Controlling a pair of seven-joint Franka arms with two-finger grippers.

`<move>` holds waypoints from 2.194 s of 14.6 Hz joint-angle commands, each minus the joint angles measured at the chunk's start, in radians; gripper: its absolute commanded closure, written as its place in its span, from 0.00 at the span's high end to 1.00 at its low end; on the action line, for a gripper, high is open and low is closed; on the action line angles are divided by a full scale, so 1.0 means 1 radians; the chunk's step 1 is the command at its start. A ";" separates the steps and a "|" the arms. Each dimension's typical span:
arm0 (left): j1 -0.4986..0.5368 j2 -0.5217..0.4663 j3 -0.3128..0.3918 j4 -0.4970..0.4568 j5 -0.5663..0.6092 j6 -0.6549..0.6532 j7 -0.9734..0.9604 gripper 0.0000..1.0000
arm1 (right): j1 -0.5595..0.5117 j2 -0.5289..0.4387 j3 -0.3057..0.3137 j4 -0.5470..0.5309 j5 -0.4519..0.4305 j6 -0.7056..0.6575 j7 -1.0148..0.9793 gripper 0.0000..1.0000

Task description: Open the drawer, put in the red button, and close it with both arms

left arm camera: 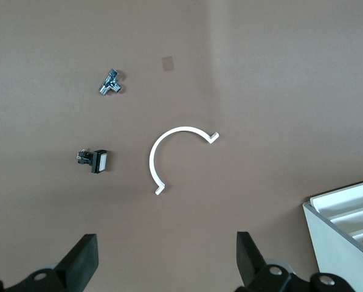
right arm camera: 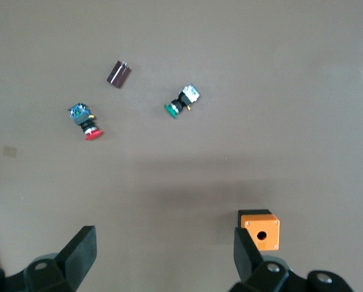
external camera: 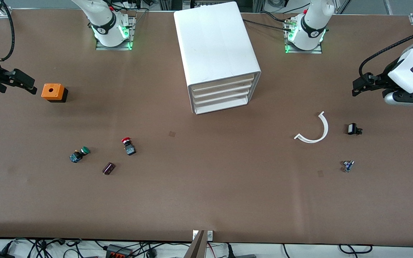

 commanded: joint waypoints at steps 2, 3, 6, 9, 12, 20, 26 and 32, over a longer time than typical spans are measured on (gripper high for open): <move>0.003 0.002 0.008 0.015 -0.015 -0.017 -0.003 1.00 | -0.008 -0.004 0.014 0.012 -0.002 -0.033 -0.005 1.00; 0.003 0.002 0.008 0.015 -0.015 -0.017 -0.003 1.00 | -0.006 -0.004 0.014 0.013 -0.002 -0.036 -0.005 1.00; 0.003 0.003 0.008 0.015 -0.015 -0.017 -0.003 1.00 | -0.006 -0.002 0.014 0.013 -0.002 -0.037 -0.004 1.00; 0.007 0.017 0.008 0.015 -0.029 -0.029 0.001 1.00 | -0.006 0.011 0.014 0.013 -0.001 -0.027 -0.002 1.00; -0.002 0.023 -0.001 0.018 -0.032 -0.180 0.006 1.00 | 0.006 0.062 0.014 0.015 -0.004 -0.022 -0.004 1.00; -0.039 0.213 -0.021 0.019 -0.344 -0.359 0.099 1.00 | 0.146 0.352 0.014 0.149 0.019 0.050 0.004 1.00; -0.037 0.381 -0.114 -0.095 -0.711 -0.028 0.429 1.00 | 0.218 0.571 0.014 0.219 0.025 0.206 -0.007 1.00; -0.039 0.500 -0.169 -0.284 -1.035 0.157 0.914 1.00 | 0.224 0.692 0.040 0.219 0.035 0.355 -0.131 1.00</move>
